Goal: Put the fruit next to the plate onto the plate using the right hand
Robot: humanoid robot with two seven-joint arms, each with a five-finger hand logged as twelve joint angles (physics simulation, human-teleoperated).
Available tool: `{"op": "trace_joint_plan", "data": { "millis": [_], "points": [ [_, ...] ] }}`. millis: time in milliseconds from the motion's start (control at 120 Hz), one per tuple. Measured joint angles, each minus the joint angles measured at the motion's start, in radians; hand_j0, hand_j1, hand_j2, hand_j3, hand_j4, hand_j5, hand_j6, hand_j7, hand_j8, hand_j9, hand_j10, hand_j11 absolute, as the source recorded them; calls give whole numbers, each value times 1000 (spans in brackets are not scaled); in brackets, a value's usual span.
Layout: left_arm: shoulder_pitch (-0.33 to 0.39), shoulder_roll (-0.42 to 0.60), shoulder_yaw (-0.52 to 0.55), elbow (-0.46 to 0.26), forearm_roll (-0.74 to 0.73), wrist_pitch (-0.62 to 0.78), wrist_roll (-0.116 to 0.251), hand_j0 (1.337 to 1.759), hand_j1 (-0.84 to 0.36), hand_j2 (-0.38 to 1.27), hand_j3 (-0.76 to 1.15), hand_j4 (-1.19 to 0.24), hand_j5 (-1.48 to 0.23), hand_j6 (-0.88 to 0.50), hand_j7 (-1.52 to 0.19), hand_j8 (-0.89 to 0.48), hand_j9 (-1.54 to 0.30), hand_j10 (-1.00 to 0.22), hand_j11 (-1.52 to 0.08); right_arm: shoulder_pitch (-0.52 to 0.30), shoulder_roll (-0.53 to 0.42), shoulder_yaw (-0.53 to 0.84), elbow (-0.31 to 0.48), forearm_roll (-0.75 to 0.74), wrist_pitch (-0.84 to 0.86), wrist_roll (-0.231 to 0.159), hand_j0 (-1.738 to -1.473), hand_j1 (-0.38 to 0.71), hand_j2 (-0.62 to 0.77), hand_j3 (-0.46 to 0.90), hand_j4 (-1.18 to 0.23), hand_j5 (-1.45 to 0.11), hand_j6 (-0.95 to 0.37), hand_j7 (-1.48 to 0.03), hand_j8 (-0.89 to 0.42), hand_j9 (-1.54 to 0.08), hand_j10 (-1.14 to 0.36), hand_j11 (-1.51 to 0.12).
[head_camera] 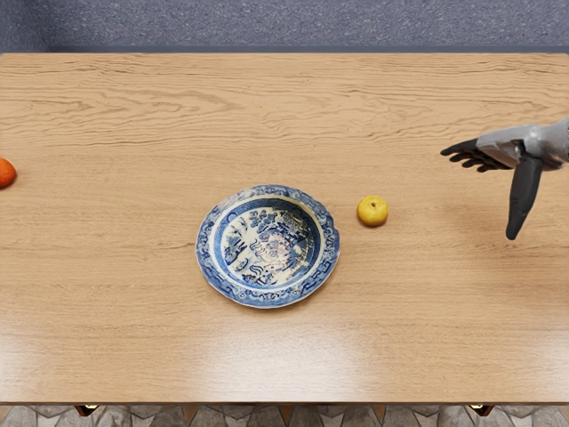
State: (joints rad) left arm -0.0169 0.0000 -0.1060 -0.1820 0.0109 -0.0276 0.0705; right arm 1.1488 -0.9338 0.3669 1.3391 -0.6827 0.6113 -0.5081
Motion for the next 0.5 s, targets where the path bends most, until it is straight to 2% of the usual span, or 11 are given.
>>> {"op": "trace_joint_plan", "data": {
  "millis": [150, 225, 333, 500],
  "points": [
    [0, 0, 0, 0, 0, 0, 0, 1658, 326, 4, 0, -19, -25, -19, -25, -19, -25, -19, -25, 16, 11, 3, 7, 14, 0, -7, -1658, -349, 0, 0, -6, -1, -8, 0, -6, 0, -5, 0],
    [0, 0, 0, 0, 0, 0, 0, 1658, 326, 4, 0, -19, -25, -19, -25, -19, -25, -19, -25, 43, 20, 6, 20, 17, 0, -51, -1658, -349, 0, 0, -6, -1, -8, 0, -6, 0, -4, 0],
    [0, 0, 0, 0, 0, 0, 0, 1658, 326, 4, 0, -19, -25, -19, -25, -19, -25, -19, -25, 80, 24, 24, 82, 24, 0, -84, -1658, -349, 0, 0, -5, -1, -7, 0, -6, 0, -4, 0],
    [0, 0, 0, 0, 0, 0, 0, 1658, 326, 4, 0, -19, -25, -19, -25, -19, -25, -19, -25, 95, 40, 73, 193, -7, 0, -99, -1658, -349, 0, 0, -5, -1, -6, 0, -5, 0, -4, 0]
  ]
}}
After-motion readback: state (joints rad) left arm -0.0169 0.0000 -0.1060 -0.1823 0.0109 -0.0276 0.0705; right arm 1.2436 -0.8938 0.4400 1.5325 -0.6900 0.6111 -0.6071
